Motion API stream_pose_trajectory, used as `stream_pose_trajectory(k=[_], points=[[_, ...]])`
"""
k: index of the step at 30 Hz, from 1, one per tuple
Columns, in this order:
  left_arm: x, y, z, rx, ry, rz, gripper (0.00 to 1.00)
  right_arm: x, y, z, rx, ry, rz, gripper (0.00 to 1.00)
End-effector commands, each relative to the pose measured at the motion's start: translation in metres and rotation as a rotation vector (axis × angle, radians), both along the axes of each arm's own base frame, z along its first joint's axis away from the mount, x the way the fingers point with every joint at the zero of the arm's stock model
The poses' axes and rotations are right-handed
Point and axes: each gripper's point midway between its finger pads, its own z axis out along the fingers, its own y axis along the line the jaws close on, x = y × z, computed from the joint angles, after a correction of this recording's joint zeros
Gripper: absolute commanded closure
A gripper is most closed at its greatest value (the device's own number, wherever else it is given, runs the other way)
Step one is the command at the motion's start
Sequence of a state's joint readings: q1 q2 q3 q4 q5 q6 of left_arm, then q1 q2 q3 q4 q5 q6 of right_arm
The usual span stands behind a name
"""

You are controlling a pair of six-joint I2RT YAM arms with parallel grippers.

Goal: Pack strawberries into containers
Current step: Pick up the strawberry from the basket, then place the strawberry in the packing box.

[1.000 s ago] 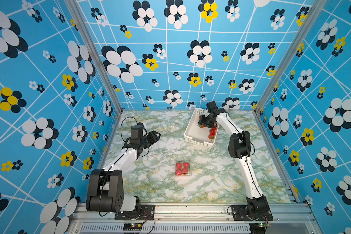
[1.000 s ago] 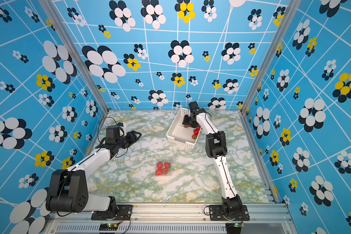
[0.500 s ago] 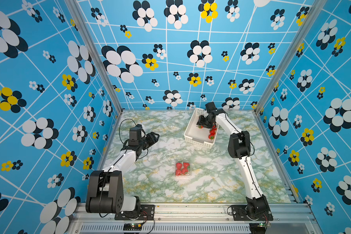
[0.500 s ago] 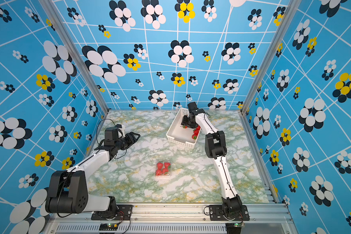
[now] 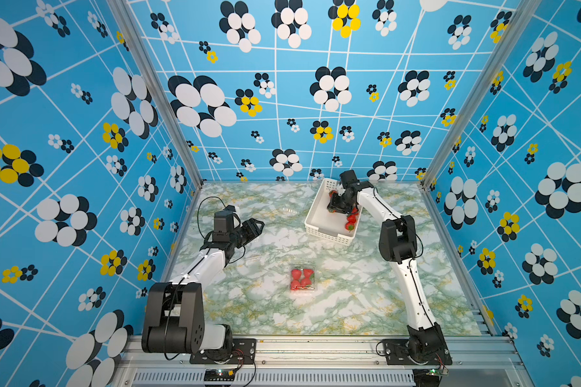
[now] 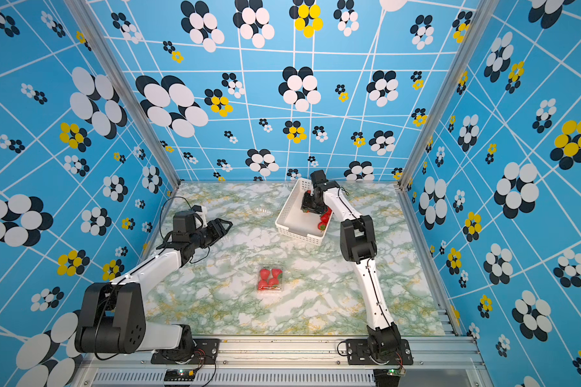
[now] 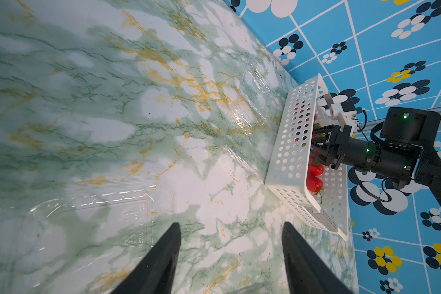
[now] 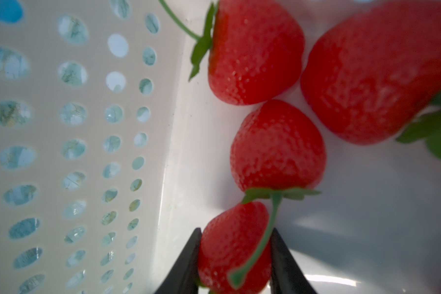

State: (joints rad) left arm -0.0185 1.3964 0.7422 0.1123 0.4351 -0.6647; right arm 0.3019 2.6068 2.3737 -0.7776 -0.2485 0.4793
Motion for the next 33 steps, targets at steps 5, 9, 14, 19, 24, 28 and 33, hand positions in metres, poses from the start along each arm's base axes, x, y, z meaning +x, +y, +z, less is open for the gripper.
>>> stream_pose_trajectory(k=[5, 9, 14, 19, 24, 28, 33], points=[[-0.005, 0.007, 0.007, -0.006, -0.025, 0.008, 0.35, -0.016, 0.008, 0.007, -0.035, 0.019, 0.045, 0.81], [-0.008, 0.010, 0.009, -0.008, -0.024, 0.013, 0.36, -0.020, 0.017, 0.043, -0.025, -0.038, 0.074, 0.82], [-0.017, 0.022, 0.012, -0.013, -0.021, 0.041, 0.35, -0.040, 0.036, 0.099, -0.018, -0.121, 0.126, 0.83], [-0.028, 0.040, 0.017, -0.008, -0.005, 0.079, 0.35, -0.071, 0.073, 0.140, -0.004, -0.187, 0.223, 0.83], [-0.043, 0.063, 0.014, -0.021, 0.043, 0.148, 0.36, -0.114, 0.142, 0.144, 0.066, -0.182, 0.366, 0.83], [-0.057, 0.081, 0.007, -0.024, 0.096, 0.218, 0.36, -0.152, 0.201, 0.124, 0.096, -0.147, 0.497, 0.83], [-0.066, 0.087, 0.002, -0.037, 0.119, 0.247, 0.36, -0.184, 0.246, 0.099, 0.097, -0.110, 0.605, 0.82]])
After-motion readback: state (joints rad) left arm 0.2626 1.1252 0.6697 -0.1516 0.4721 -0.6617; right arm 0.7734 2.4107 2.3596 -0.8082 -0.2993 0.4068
